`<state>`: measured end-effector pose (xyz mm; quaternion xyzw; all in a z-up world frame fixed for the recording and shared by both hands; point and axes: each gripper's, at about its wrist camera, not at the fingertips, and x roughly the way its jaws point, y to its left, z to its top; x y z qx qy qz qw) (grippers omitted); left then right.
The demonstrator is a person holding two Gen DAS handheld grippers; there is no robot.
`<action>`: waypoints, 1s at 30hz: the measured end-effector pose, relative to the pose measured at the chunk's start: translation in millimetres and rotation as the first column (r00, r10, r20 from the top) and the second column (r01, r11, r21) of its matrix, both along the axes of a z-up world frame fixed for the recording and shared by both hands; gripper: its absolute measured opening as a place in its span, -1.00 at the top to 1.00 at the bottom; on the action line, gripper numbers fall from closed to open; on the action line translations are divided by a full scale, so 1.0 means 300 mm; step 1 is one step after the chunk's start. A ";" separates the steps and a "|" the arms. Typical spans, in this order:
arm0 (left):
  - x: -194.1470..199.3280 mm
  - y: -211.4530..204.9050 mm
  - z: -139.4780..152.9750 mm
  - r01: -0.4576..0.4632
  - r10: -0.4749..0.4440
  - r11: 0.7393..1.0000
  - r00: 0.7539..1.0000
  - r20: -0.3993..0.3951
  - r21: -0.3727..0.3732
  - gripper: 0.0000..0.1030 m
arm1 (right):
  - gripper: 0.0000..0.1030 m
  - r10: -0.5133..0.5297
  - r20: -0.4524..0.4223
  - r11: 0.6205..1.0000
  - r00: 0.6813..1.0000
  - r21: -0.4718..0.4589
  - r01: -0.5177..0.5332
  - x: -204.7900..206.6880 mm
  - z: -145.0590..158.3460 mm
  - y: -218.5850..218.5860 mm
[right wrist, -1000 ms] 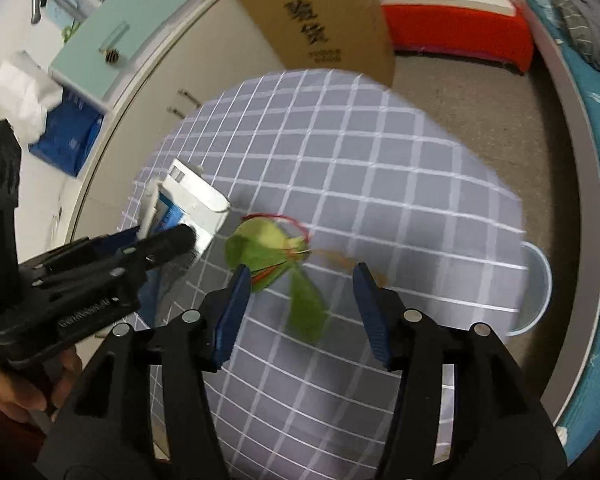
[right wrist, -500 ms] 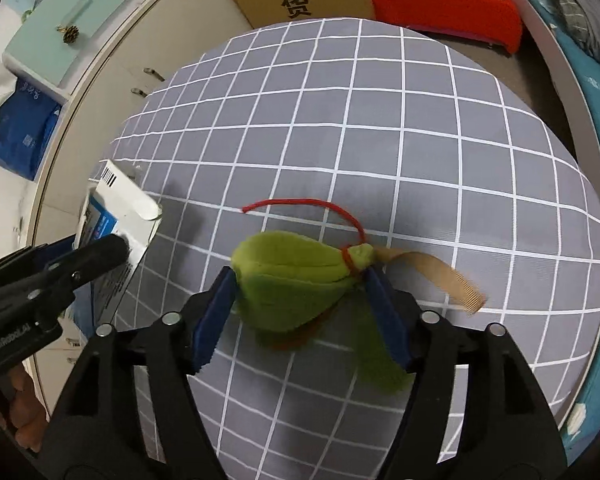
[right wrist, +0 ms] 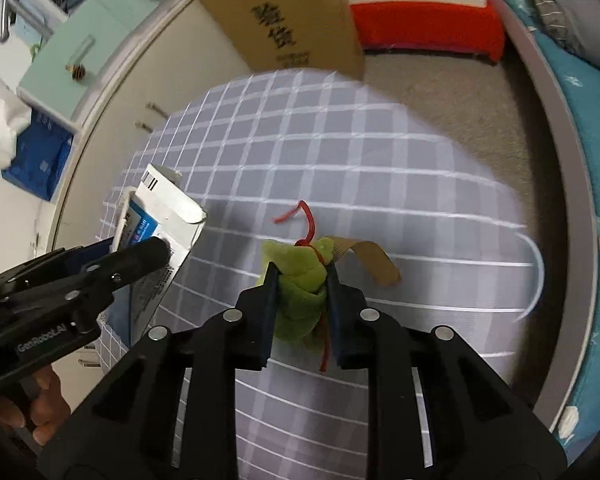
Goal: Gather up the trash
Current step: 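Carry the medicine box and green leaf item over the blue wastebasket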
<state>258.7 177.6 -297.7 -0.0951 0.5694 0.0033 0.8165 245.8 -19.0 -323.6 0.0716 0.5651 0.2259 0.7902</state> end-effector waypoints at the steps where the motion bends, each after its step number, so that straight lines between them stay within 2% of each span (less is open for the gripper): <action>1: 0.007 -0.036 0.012 0.007 -0.007 1.000 1.000 0.006 -0.006 0.13 | 0.57 -0.013 0.009 1.000 1.000 0.001 0.013 0.001 0.019 -0.046; 7: 0.064 -0.353 0.098 0.089 -0.086 0.995 0.994 0.066 -0.035 0.13 | 0.57 -0.111 0.071 0.994 0.991 -0.004 0.112 0.012 0.127 -0.392; 14: 0.116 -0.714 0.136 0.192 -0.187 0.980 0.978 0.095 -0.052 0.13 | 0.57 -0.233 0.105 0.972 0.967 -0.017 0.236 0.016 0.178 -0.755; 20: 0.159 -0.917 0.153 0.246 -0.241 0.968 0.965 0.104 -0.046 0.13 | 0.52 -0.287 0.113 0.957 0.951 -0.008 0.289 0.039 0.193 -0.921; 23: 0.175 -0.966 0.158 0.256 -0.251 0.966 0.962 0.106 -0.041 0.13 | 0.45 -0.308 0.121 0.951 0.944 0.013 0.308 0.058 0.194 -0.979; 25: 0.190 -0.991 0.160 0.259 -0.254 0.965 0.961 0.105 -0.038 0.13 | 0.28 -0.311 0.130 0.950 0.942 0.019 0.311 0.072 0.194 -0.994; 26: 0.194 -0.995 0.161 0.260 -0.255 0.965 0.961 0.106 -0.037 0.13 | 0.05 -0.315 0.134 0.949 0.940 0.018 0.316 0.078 0.194 -1.006; 30: 0.215 -1.023 0.164 0.260 -0.254 0.965 0.962 0.103 -0.043 0.13 | 0.02 -0.322 0.129 0.947 0.938 0.025 0.321 0.103 0.191 -1.042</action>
